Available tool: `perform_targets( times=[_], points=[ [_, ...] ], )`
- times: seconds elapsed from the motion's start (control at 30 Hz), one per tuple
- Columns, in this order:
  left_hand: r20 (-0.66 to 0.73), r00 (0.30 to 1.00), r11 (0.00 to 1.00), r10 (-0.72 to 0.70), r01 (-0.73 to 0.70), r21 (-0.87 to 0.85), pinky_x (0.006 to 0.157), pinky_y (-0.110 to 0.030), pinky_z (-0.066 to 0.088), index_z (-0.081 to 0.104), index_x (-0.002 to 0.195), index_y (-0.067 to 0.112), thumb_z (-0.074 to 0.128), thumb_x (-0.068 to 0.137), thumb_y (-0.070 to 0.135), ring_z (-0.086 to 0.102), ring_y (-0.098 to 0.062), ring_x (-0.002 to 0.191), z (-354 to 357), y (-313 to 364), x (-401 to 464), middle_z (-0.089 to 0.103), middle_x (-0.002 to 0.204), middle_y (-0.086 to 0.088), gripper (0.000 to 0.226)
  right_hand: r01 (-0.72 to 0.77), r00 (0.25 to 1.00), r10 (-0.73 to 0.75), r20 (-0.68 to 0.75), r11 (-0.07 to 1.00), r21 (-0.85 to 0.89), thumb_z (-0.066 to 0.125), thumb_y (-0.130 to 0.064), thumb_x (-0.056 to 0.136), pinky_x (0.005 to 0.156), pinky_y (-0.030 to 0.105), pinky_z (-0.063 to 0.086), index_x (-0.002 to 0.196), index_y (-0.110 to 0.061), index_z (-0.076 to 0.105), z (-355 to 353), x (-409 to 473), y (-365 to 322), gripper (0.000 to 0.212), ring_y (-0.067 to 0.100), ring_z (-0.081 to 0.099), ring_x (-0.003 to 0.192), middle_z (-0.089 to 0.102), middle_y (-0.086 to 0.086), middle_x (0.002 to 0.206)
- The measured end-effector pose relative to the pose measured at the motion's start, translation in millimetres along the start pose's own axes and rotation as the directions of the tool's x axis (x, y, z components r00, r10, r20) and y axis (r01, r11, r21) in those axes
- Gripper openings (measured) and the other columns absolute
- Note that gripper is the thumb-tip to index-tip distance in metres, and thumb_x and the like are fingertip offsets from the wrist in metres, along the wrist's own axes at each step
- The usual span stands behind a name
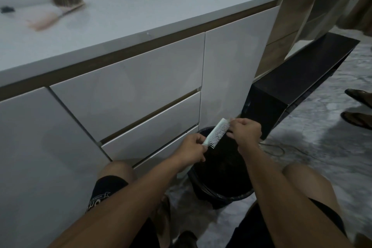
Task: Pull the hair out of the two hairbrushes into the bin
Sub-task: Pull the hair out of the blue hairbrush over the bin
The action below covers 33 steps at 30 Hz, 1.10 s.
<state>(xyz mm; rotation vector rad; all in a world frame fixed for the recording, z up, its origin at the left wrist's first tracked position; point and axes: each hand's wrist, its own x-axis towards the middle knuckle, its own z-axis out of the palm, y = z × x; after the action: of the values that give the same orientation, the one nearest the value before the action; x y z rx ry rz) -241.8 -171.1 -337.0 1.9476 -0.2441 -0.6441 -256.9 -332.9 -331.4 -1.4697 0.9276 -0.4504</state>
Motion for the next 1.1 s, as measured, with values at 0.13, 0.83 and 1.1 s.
perform_targets(
  times=[0.13,0.83,1.1],
  points=[
    [-0.014,1.000,0.999,-0.017,0.017,-0.027,0.045,-0.023,0.044,0.055,0.080,0.014,0.052,0.089,0.001,0.055,-0.010,0.042,-8,3,-4,0.056,0.067,-0.002,0.016,-0.067,0.964,0.069,0.255,0.998,-0.016,0.070,-0.019,0.086,0.081,0.043,0.057,0.110,-0.010,0.067,-1,-4,-6,0.026,0.026,0.065,0.098,0.068,0.012,0.107],
    [-0.081,0.978,0.980,0.193,-0.187,0.071,0.050,-0.028,0.053,0.069,0.094,0.006,0.065,0.079,0.002,0.060,-0.019,0.049,-94,94,-27,0.065,0.068,-0.011,0.016,0.094,0.903,-0.157,0.400,0.980,0.173,0.063,-0.008,0.091,0.074,0.038,0.061,0.117,-0.008,0.059,21,-47,-114,0.026,0.027,0.072,0.080,0.071,0.015,0.096],
    [-0.230,0.904,0.933,0.360,-0.350,0.082,0.049,-0.031,0.057,0.058,0.117,0.004,0.071,0.079,0.004,0.066,-0.020,0.057,-151,163,-52,0.067,0.087,-0.011,0.040,0.278,0.868,-0.364,0.336,0.919,0.278,0.066,-0.006,0.088,0.060,0.031,0.060,0.113,0.001,0.061,52,-63,-207,0.026,0.020,0.065,0.068,0.067,0.013,0.084]
  ],
)
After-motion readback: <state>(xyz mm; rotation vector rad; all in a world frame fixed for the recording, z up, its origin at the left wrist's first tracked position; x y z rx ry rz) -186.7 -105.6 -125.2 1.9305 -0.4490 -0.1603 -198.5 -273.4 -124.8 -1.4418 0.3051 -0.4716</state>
